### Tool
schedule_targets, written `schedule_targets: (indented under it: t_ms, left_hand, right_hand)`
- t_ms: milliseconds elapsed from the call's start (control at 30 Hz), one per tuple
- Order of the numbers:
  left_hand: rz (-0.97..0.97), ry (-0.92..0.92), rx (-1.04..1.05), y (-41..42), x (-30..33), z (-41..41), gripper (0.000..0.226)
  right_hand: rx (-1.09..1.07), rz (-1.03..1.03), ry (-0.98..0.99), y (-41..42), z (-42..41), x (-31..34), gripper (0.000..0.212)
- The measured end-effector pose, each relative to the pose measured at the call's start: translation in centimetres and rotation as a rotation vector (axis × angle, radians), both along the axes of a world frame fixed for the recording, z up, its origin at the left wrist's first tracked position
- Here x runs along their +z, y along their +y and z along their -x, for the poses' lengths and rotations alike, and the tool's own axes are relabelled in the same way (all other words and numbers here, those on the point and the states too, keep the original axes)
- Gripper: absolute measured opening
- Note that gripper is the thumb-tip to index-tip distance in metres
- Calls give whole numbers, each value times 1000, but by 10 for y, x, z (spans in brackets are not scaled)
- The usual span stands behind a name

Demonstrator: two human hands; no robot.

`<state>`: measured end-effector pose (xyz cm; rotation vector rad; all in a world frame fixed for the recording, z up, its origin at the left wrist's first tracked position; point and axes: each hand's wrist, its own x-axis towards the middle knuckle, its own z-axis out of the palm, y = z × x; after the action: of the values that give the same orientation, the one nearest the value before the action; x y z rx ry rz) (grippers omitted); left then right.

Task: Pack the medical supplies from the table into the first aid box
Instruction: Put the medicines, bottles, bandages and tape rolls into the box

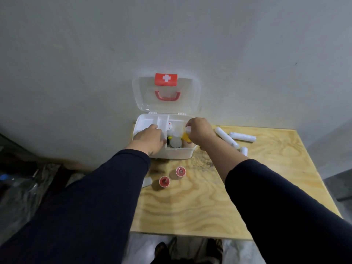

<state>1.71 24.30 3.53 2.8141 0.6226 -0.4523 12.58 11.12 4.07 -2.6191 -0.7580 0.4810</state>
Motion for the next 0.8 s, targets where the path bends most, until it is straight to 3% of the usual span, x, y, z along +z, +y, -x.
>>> schedule_targets:
  t_ms: [200, 400, 800]
  left_hand:
    - [-55, 18, -21, 2, 9, -5, 42]
    - [10, -76, -46, -10, 42, -42, 41]
    - [117, -61, -214, -104, 28, -120, 40]
  right_hand:
    - [31, 6, 24, -1, -3, 6, 43]
    - [-120, -110, 43, -31, -24, 22, 49]
    - [-209, 66, -18, -115, -79, 10, 42]
